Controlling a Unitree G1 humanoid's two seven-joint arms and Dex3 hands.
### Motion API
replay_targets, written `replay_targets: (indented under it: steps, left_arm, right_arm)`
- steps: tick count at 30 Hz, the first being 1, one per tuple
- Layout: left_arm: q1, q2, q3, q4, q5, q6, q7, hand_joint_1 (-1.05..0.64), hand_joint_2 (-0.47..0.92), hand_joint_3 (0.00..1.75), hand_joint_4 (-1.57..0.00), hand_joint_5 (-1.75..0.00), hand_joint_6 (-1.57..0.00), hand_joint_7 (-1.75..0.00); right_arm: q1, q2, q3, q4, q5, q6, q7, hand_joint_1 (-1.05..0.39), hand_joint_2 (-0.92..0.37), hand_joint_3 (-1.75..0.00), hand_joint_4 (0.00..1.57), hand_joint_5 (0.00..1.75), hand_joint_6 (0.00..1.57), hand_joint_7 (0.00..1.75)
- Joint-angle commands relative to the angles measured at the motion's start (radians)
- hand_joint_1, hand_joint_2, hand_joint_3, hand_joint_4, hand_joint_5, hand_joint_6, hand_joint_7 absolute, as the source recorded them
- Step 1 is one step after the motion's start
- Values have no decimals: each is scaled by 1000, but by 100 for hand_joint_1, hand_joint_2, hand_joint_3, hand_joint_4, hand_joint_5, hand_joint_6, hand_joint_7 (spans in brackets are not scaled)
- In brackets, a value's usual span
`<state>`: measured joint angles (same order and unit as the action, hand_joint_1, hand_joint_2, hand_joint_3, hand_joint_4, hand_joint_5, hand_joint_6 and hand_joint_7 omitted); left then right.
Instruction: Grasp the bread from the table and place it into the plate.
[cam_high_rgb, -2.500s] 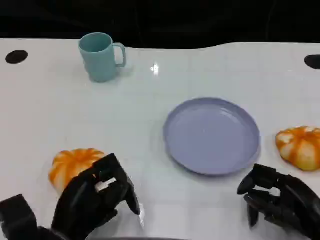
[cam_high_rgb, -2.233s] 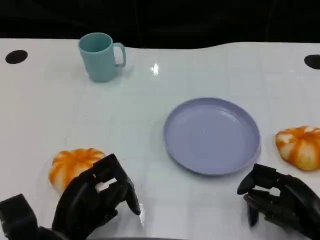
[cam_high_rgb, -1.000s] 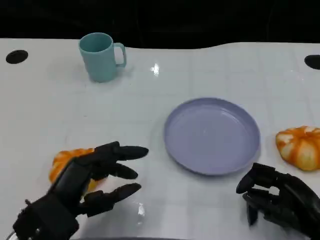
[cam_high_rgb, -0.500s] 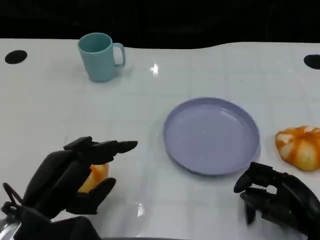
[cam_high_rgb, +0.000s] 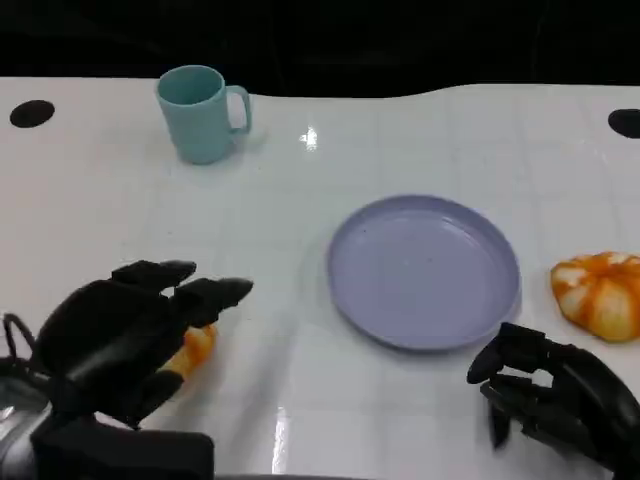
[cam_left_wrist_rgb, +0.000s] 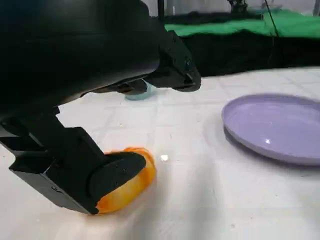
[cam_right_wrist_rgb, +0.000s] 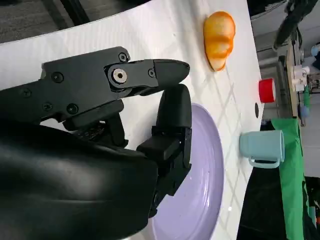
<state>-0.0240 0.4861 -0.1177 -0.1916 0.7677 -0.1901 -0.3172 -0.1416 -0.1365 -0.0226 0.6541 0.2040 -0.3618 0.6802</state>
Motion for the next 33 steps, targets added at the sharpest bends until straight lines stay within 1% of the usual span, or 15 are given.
replay_targets:
  steps: [1,3,4,6,7,14,16,20,23,25,28,33]
  left_arm:
    - [-51,55,-32,-3,17,61,-99,-21,64,46,-16,-2,-26,0]
    - [-69,73,-50,4,23,87,-146,-21,65,44,-15,-2,-25,0]
    - [-77,79,-59,9,32,100,-162,-25,69,38,-16,-2,-25,0]
    - [-87,86,-70,12,41,117,-176,-28,73,30,-17,-1,-26,0]
    - [-92,86,-74,16,43,127,-179,-29,74,28,-16,-1,-26,0]
    - [-128,88,-106,60,41,161,-187,-30,76,23,-15,0,-24,0]
    - [-150,87,-122,97,41,166,-189,-35,75,21,-13,0,-22,0]
    - [-182,75,-147,170,44,168,-160,-38,77,18,-13,0,-21,0]
    - [-201,62,-166,213,49,178,-141,-43,81,12,-11,0,-20,0]
    - [-217,49,-183,254,55,188,-127,-35,78,9,-11,0,-20,0]
    - [-236,42,-200,290,55,200,-118,-38,77,6,-11,0,-21,0]
    - [-262,34,-227,365,53,188,-74,-39,77,5,-13,-1,-22,-1]
  right_arm:
    - [18,-8,-1,17,-8,6,-1,-53,-92,-28,67,175,66,139]
    - [18,-8,-1,17,-10,7,-2,-53,-92,-28,67,175,67,138]
    - [19,-9,0,15,-12,5,-3,-52,-92,-28,67,175,67,138]
    - [20,-10,1,14,-15,2,-4,-52,-92,-28,66,175,67,138]
    - [20,-9,-1,11,-11,9,-2,-52,-92,-28,66,175,67,138]
    - [20,-9,-3,8,-8,18,0,-53,-92,-27,66,175,67,137]
    - [22,-8,-4,6,-6,24,-1,-53,-92,-27,66,175,67,137]
    - [23,-9,-4,7,-9,19,0,-52,-92,-27,66,175,67,137]
    - [25,-9,-5,5,-5,21,5,-51,-92,-27,66,175,67,137]
    - [28,-10,-4,0,-6,19,5,-51,-92,-27,66,175,67,137]
    - [30,-11,-3,-2,-10,13,2,-52,-92,-28,66,175,67,137]
    - [30,-10,-3,0,-8,12,5,-51,-92,-28,66,175,67,137]
